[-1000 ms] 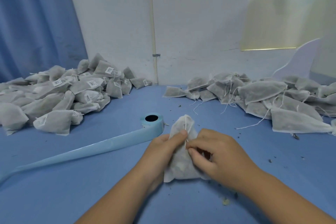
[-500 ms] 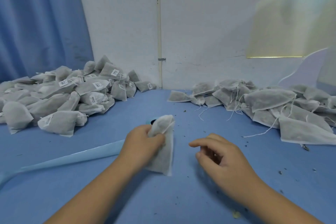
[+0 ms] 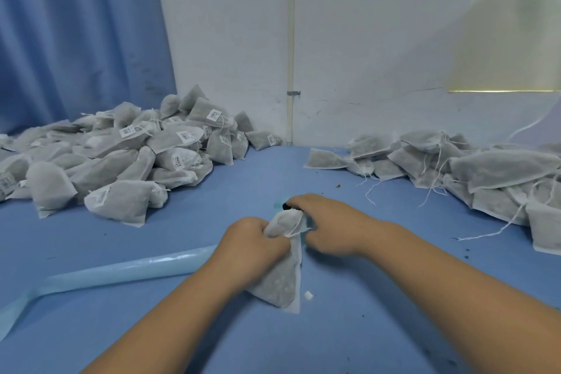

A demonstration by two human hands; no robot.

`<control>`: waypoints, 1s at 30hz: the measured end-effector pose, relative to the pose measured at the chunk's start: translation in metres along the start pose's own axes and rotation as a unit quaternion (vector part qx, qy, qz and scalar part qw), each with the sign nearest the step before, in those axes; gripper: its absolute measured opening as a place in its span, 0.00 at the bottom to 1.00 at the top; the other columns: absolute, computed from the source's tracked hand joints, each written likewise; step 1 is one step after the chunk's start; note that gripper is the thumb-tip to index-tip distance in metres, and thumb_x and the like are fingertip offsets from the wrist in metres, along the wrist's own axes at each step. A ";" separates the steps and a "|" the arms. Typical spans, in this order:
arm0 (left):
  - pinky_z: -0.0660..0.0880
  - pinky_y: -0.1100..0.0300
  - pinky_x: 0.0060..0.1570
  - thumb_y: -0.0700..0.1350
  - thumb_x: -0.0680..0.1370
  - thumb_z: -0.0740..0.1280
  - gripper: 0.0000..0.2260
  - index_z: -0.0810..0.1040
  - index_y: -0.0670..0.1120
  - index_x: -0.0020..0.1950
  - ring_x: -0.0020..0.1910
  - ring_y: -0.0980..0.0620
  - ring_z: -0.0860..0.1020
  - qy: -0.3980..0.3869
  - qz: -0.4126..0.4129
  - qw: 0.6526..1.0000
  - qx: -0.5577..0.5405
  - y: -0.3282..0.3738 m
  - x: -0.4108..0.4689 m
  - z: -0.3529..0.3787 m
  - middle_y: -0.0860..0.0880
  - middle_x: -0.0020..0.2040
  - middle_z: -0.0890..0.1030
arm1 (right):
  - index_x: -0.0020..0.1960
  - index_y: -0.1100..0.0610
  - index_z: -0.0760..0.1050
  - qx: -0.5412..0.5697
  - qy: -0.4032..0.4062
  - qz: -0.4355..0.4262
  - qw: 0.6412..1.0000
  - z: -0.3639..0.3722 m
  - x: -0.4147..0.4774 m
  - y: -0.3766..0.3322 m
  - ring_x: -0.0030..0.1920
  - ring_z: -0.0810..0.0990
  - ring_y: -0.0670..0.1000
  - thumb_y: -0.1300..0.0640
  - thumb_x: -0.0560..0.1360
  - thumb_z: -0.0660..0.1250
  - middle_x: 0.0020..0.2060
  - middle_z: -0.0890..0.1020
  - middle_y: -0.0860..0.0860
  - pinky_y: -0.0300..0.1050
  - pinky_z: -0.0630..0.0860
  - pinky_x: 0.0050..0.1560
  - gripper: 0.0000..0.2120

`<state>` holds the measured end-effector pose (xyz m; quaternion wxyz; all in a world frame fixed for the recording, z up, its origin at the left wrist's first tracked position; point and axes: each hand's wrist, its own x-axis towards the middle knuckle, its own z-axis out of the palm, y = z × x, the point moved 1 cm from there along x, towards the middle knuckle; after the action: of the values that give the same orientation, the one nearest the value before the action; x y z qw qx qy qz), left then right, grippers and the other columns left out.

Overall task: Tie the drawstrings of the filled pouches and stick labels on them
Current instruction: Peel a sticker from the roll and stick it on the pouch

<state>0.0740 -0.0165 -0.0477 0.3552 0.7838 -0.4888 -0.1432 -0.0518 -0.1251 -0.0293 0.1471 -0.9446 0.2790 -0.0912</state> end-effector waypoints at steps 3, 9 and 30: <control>0.61 0.60 0.30 0.44 0.71 0.66 0.11 0.66 0.48 0.33 0.30 0.52 0.65 -0.017 -0.001 0.999 -0.030 -0.007 -0.002 -0.010 0.51 0.29 0.66 | 0.56 0.45 0.67 -0.026 -0.018 -0.008 0.999 0.005 0.010 -0.003 0.52 0.74 0.51 0.62 0.69 0.61 0.53 0.74 0.46 0.48 0.72 0.52 0.18; 0.63 0.63 0.28 0.51 0.65 0.68 0.10 0.69 0.51 0.31 0.26 0.53 0.69 -0.078 -0.036 0.993 -0.084 -0.025 -0.012 -0.031 0.52 0.28 0.71 | 0.68 0.46 0.68 0.005 0.019 -0.006 1.000 0.008 0.007 0.003 0.55 0.74 0.45 0.60 0.72 0.63 0.61 0.72 0.43 0.41 0.71 0.58 0.25; 0.62 0.66 0.25 0.44 0.72 0.67 0.13 0.68 0.49 0.29 0.26 0.56 0.66 -0.015 0.055 0.993 -0.105 -0.036 -0.028 -0.020 0.56 0.26 0.67 | 0.51 0.45 0.76 0.053 0.179 0.007 0.982 0.034 -0.021 -0.004 0.38 0.72 0.35 0.59 0.74 0.65 0.44 0.71 0.40 0.30 0.67 0.41 0.10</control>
<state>0.0960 0.0256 -0.0617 0.4358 0.7120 -0.5183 -0.1856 -0.0588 -0.1024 -0.0620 0.1451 -0.9018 0.3019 -0.2729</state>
